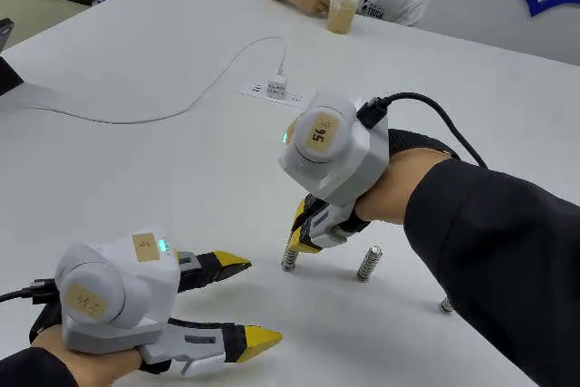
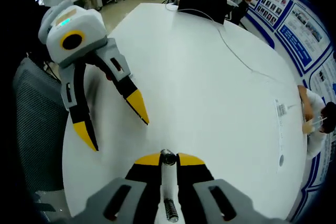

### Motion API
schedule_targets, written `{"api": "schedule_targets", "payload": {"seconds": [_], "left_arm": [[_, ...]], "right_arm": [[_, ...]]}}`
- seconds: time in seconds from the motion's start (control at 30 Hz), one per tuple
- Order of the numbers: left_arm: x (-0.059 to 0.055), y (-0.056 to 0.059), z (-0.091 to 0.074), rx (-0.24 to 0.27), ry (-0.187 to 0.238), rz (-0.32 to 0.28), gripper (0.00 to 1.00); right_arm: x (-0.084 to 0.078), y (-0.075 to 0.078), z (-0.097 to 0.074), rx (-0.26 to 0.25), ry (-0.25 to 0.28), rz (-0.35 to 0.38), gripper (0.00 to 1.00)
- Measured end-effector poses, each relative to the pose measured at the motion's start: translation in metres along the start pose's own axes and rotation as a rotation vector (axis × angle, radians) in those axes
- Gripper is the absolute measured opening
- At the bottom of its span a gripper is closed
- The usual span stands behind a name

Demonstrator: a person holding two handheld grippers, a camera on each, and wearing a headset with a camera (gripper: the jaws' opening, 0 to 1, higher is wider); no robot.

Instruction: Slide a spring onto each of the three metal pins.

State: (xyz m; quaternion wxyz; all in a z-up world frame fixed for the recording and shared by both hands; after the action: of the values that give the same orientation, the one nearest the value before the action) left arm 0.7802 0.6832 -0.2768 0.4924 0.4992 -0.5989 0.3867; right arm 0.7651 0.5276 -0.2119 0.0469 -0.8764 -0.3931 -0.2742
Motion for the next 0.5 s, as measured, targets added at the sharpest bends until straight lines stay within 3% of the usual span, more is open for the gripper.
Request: {"api": "schedule_targets", "payload": {"seconds": [0.5], "left_arm": [[-0.0026, -0.0011, 0.0, 0.004, -0.002, -0.007, 0.54]], "right_arm": [[-0.0036, 0.0015, 0.0065, 0.01, 0.008, 0.024, 0.12]]}}
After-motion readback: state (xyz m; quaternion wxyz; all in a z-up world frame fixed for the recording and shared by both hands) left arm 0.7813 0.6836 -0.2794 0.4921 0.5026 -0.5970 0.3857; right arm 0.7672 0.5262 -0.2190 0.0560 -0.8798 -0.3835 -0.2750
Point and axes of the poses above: the centre of the closed fingertips' face, and the gripper's own axes: z roughly forward along the fingers, y roughly to its right, x roughly out of its top, the point moved 10 cm from there along -z, roughly backward along the fingers, and after that the axes turned 9 degrees about y, right-handed, at the moved point
